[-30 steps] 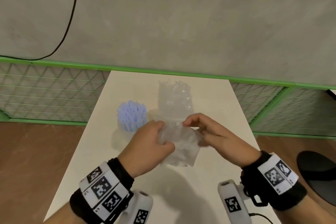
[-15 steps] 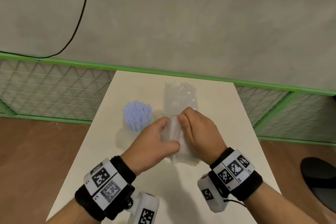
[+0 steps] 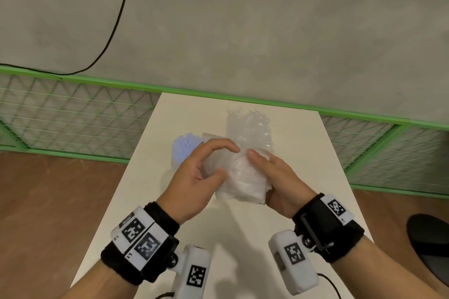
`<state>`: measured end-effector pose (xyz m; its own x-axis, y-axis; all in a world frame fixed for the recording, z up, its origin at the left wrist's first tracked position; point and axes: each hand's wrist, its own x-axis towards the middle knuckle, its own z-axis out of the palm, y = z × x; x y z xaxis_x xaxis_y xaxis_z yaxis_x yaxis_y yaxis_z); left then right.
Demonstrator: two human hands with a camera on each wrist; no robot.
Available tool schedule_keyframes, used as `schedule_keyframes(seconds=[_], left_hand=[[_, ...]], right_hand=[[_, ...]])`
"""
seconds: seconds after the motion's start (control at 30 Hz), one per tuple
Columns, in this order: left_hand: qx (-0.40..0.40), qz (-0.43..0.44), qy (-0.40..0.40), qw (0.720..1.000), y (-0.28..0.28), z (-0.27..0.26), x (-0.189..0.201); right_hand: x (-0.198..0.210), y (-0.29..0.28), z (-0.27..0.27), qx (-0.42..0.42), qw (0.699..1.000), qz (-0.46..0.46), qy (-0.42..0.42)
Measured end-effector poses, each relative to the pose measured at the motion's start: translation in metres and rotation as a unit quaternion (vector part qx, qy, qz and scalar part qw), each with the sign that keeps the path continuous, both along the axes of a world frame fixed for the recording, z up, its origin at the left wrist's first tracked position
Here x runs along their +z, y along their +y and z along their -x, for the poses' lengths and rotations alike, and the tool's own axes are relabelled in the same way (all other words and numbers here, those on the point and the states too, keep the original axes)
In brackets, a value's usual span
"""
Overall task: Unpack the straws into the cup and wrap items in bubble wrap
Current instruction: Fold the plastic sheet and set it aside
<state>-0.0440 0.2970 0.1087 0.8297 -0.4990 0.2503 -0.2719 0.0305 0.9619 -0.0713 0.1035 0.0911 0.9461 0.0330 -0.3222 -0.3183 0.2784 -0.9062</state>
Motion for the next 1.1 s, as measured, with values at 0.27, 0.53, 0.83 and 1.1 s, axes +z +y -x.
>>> schedule_keyframes(seconds=[0.27,0.53,0.83,1.1], left_hand=[[-0.084,-0.136,0.097,0.982,0.008,-0.020,0.013],[0.041,-0.057,0.030,0.997,-0.011,-0.017,-0.002],[-0.007,-0.051,0.077,0.996,-0.038,-0.001,-0.014],[0.056,-0.055,0.109,0.991,-0.043,-0.006,-0.022]], right_hand=[[0.028,-0.014,-0.005,0.139,0.928,0.285,-0.194],[0.026,-0.013,-0.006,-0.007,0.951,0.288,-0.108],[0.020,0.006,0.001,0.012,0.998,0.048,0.025],[0.014,-0.013,-0.001,0.062,0.998,0.027,-0.008]])
